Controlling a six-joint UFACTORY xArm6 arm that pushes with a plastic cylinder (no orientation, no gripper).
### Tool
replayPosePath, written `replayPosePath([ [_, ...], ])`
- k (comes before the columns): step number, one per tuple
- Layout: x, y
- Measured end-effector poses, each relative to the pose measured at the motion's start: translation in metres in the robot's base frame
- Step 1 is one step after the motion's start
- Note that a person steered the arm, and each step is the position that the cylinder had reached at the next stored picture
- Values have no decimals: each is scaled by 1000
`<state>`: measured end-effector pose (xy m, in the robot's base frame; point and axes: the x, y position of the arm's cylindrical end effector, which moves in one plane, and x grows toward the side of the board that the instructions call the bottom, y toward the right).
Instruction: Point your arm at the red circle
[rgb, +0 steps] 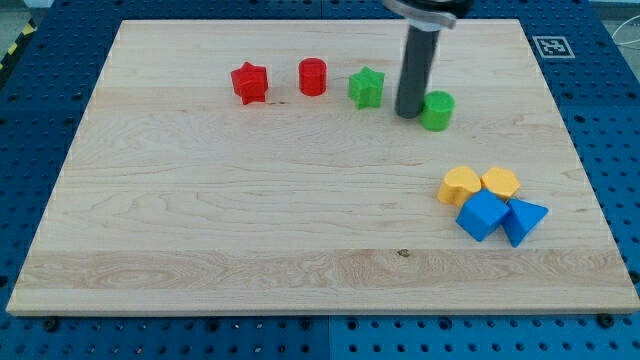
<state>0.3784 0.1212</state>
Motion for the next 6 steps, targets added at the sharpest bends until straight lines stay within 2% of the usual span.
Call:
replayPosePath([
  [1,0,33],
  [2,4,33],
  [4,39,-52],
  [6,-4,-119],
])
